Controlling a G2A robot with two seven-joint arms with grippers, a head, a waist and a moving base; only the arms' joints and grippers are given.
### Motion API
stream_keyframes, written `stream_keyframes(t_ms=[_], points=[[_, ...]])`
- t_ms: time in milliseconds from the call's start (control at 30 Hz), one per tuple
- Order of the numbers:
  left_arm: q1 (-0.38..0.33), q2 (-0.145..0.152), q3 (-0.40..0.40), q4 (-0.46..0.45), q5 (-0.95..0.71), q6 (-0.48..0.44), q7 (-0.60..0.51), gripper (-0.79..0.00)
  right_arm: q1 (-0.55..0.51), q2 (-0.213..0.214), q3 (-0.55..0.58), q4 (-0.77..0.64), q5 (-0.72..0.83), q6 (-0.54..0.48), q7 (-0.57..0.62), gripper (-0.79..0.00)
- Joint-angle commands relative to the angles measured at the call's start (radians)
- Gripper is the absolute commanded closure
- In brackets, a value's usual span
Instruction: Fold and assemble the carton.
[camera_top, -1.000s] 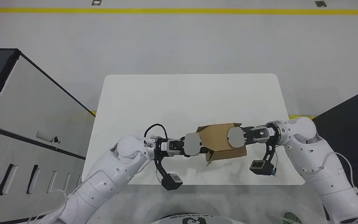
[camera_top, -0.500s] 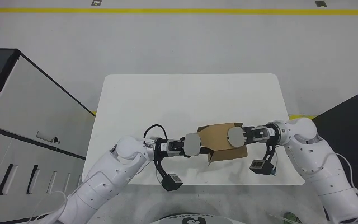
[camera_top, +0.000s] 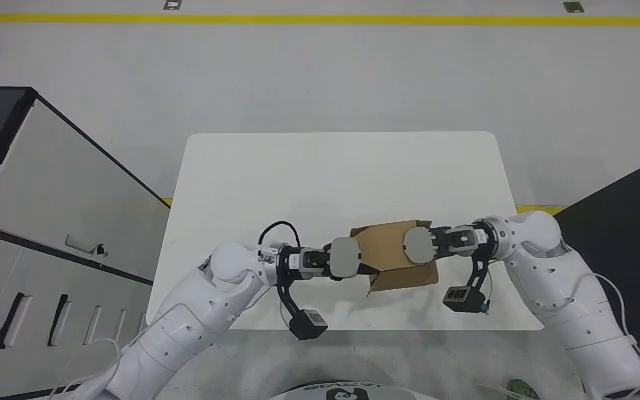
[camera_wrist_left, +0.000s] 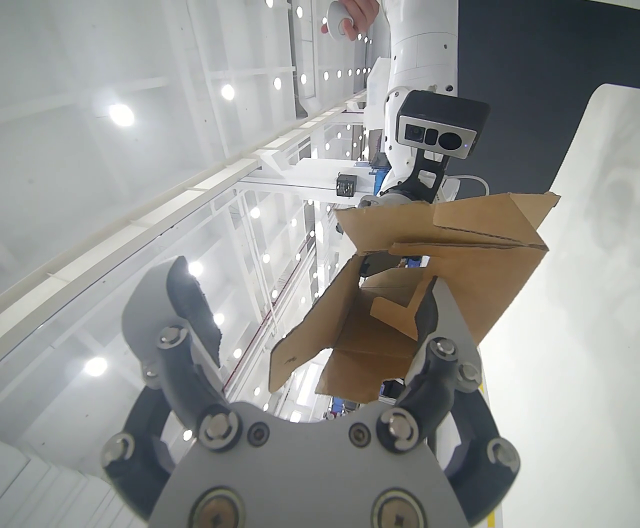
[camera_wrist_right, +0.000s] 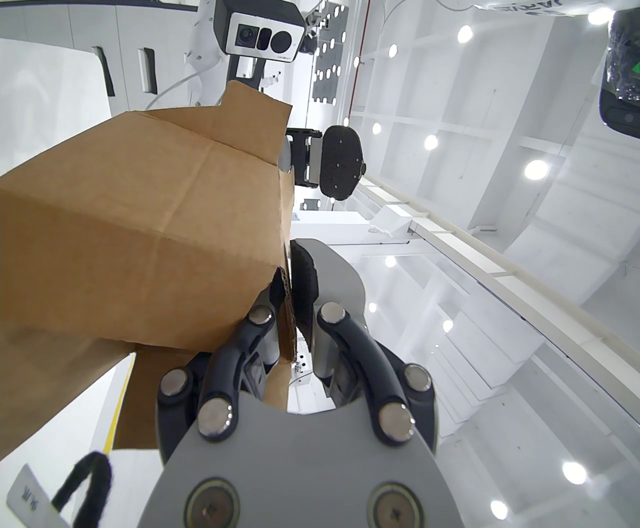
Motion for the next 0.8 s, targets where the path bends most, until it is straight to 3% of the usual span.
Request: stream_keyframes(t_ms=[0,767], points=[[-0.003,-0.001,0.003,0.004,-0.001,0.002,0.0,-0.785,0.001,-0.001,-0.003,0.002,-0.002,0.0,0.0,0.0],[-0.01,-0.004,0.009,0.013,-0.006,0.006,0.007,-0.785,0.001,-0.012,-0.003,0.017,-0.008,0.003,0.003,0.0]])
